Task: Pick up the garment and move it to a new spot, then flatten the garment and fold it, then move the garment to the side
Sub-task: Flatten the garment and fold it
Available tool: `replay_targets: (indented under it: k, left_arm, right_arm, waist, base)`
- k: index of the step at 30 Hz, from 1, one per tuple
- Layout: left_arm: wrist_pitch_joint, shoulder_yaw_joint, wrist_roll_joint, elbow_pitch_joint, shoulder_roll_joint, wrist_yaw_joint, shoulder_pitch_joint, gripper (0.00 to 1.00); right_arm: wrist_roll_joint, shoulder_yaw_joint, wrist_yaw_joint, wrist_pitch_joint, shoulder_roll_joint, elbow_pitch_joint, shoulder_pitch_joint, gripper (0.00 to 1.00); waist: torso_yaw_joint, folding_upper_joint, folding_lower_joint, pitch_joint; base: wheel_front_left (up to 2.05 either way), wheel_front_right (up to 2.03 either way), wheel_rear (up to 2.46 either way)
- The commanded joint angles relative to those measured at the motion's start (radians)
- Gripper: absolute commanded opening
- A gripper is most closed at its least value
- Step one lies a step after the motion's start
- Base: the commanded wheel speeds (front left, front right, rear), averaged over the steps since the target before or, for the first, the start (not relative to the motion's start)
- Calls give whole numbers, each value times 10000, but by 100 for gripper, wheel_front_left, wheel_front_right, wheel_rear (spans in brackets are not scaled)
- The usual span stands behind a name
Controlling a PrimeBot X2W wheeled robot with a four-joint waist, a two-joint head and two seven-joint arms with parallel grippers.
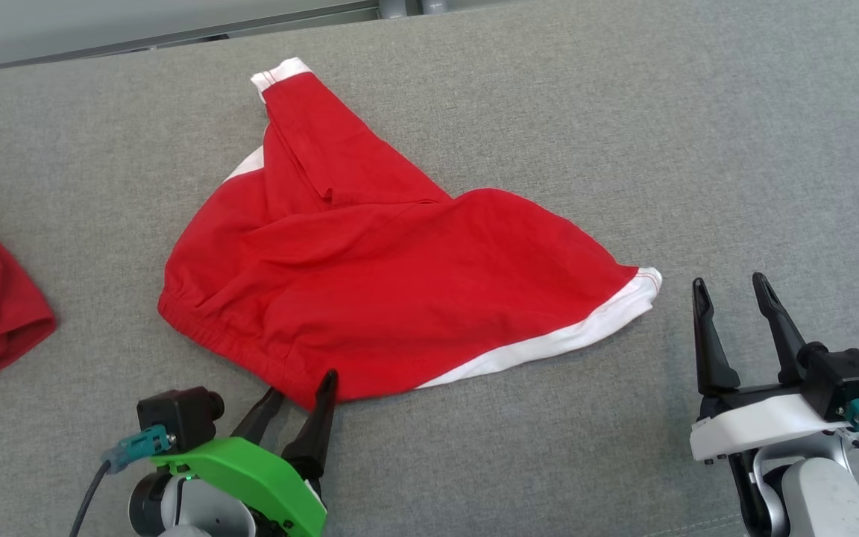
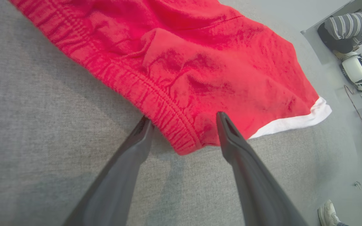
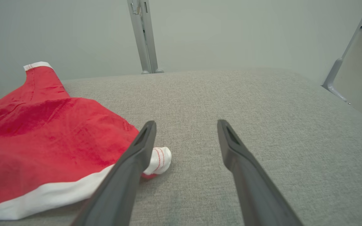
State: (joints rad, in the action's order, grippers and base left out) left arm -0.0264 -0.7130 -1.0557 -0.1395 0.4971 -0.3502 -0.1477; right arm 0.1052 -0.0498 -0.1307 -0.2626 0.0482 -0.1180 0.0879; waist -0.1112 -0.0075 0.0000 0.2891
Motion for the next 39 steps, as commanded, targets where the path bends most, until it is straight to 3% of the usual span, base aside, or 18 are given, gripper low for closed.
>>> replay_targets:
  k: [1,2,9,17,25,27,28,33,39]
  left_arm:
    - [-81,63,48,45,-65,71,-236,54]
    - [-113,99,23,89,-96,104,-284,0]
    - [291,5,372,53,200,340,-1162,0]
    - [1606,-146,653,495,982,493,-2408,0]
    - [3162,-867,532,3120,997,1751,-3642,0]
    - [3196,-1114,671,3883,857,2130,-3814,78]
    - [3162,-1147,670,4065,782,2206,-3819,100]
    - [2764,-1062,564,4391,685,2350,-3536,100]
    - [1928,-722,409,3439,896,1887,-2668,100]
  right_arm:
    - [34,-51,-1,-33,37,11,68,100]
    - [38,-67,-1,-33,36,13,38,100]
    - [171,-101,-1,-34,37,-32,-68,100]
    - [270,11,-1,-34,37,-90,-15,100]
    - [173,303,-1,-33,37,-190,106,100]
    - [117,302,-1,-34,36,-195,-8,100]
    - [82,284,-1,-33,36,-199,-90,100]
    - [-293,201,-1,-34,33,-51,-393,100]
    - [-786,66,-1,-33,44,403,-720,100]
  waist:
    - [-40,75,0,1]
    - [-62,75,0,4]
    - [-192,75,0,24]
    - [-225,75,0,34]
    - [-418,75,0,-2]
    - [-485,75,0,-108]
    - [-494,75,0,-173]
    - [-431,75,0,-540]
    - [-131,75,0,-971]
  base:
    - [0,0,0]
    - [0,0,0]
    - [0,0,0]
    - [0,0,0]
    - [0,0,0]
    - [0,0,0]
    - [0,0,0]
    - [0,0,0]
    - [0,0,0]
